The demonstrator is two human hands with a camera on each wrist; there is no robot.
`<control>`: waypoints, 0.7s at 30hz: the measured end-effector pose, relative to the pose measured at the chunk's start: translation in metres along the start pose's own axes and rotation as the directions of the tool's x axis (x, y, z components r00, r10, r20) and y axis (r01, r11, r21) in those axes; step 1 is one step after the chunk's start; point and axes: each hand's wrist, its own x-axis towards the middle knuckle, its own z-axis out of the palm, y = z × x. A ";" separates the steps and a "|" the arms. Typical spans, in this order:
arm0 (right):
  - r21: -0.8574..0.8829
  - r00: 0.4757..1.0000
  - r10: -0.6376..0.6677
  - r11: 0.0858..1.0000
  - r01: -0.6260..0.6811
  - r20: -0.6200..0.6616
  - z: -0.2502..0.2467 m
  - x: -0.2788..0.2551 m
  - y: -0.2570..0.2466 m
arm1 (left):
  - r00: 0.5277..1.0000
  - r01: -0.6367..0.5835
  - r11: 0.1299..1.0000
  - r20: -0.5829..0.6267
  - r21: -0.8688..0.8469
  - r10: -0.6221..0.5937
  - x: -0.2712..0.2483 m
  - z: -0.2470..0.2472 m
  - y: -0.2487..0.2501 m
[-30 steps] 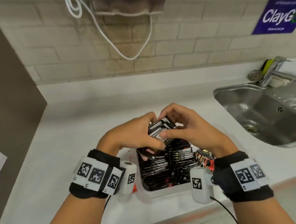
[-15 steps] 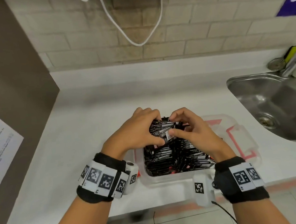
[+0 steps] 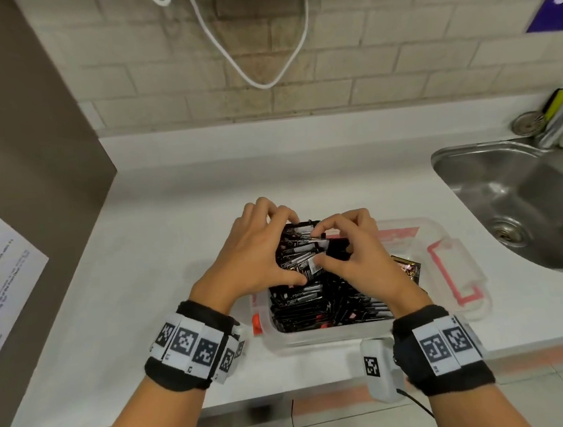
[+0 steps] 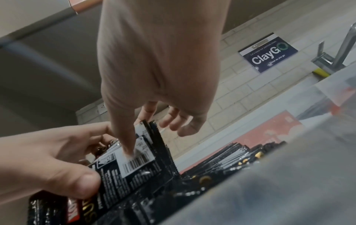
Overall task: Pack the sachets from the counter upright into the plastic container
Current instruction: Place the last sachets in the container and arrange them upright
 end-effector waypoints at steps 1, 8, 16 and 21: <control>-0.016 1.000 0.001 1.000 -0.001 -0.010 0.001 0.000 -0.002 | 1.000 -0.011 1.000 0.009 0.013 0.011 0.001 0.001 -0.003; 0.013 0.993 -0.011 1.000 0.009 0.121 0.004 -0.001 -0.002 | 0.953 -0.022 0.997 0.303 0.077 -0.003 0.011 0.014 -0.013; -0.079 0.965 0.046 0.997 -0.026 0.257 0.010 0.001 -0.001 | 0.964 0.018 0.996 0.265 -0.085 0.006 0.007 0.020 -0.016; -0.086 0.948 0.119 0.992 -0.097 0.295 0.008 0.006 -0.001 | 0.955 0.055 0.996 0.294 -0.075 -0.031 0.012 0.019 -0.017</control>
